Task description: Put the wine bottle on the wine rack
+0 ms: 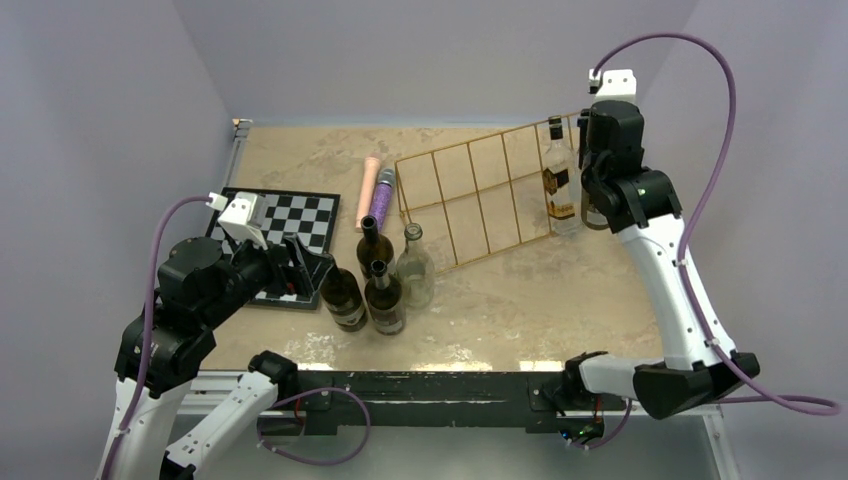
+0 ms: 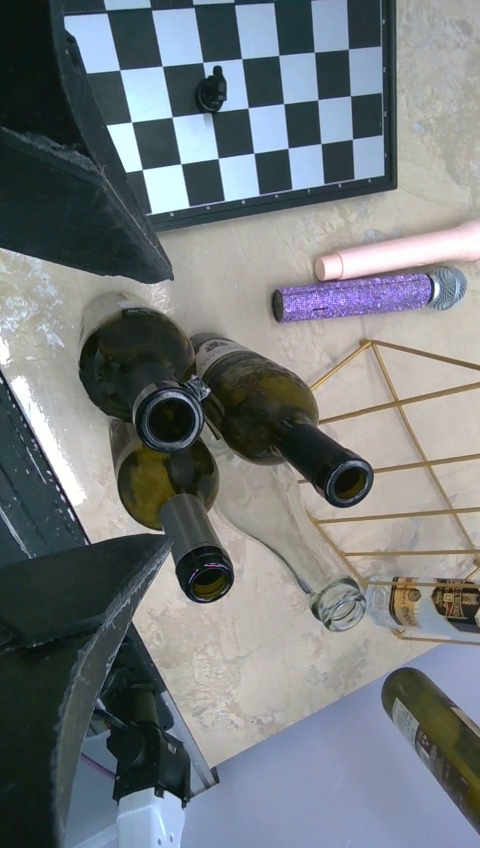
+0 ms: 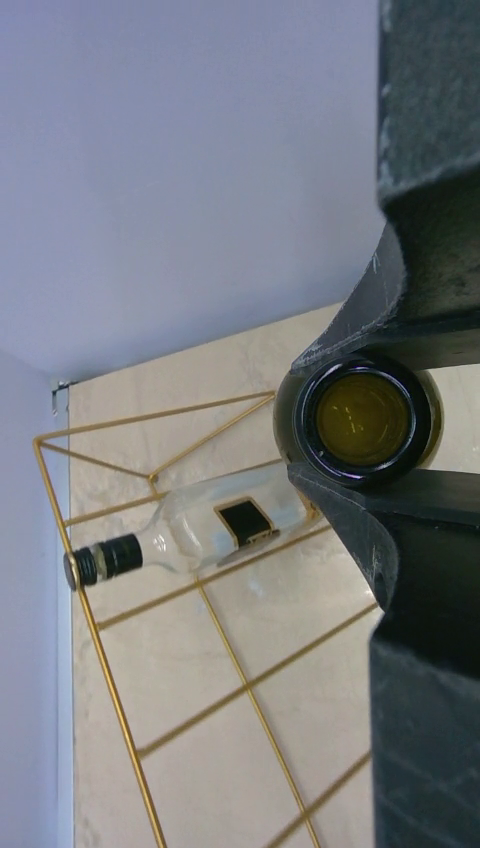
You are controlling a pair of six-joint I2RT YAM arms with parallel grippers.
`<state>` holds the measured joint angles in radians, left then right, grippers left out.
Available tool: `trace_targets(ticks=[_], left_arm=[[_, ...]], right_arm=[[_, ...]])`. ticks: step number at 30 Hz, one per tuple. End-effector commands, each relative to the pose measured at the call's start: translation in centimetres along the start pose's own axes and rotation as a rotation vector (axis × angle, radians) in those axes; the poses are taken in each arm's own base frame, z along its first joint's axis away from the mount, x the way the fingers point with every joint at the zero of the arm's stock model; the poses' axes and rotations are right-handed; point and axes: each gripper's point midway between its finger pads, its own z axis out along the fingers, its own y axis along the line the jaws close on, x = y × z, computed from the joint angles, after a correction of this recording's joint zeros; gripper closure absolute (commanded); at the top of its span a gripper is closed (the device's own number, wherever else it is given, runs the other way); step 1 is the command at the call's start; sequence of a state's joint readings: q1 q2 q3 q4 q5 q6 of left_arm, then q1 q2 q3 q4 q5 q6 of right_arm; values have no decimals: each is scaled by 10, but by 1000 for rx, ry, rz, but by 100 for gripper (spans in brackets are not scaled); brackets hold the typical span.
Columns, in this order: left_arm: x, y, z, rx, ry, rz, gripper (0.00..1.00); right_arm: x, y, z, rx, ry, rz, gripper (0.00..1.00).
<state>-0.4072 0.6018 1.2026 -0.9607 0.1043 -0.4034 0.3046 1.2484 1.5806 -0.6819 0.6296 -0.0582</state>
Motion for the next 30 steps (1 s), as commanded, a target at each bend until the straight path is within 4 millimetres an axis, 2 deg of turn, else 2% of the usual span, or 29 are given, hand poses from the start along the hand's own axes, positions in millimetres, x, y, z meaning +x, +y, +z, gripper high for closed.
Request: trace_targets(ticks=[1,9,16,20,27,30], left_arm=[[-7,5,-2,-28,-26,31,1],[-15,11,-2,-64,-63,49,1],[-33,12,-8,-86,-132,57,1],[-40,11,-12,-90,-156,58,1],[-39,12,-10,-94,-147,56,1],[-37,13,-9,-101,-139,58,1]], right_arm=[[-40,-32,8,91,-117,72,100],[-30,-46,60,131,-107,98,100],[-20,-40,102,136,-56,126,100],[-12,-34,119,141,-38,119,100],[7,-24,141,156,-32,129,100],[9,-24,149,182,-58,148,100]])
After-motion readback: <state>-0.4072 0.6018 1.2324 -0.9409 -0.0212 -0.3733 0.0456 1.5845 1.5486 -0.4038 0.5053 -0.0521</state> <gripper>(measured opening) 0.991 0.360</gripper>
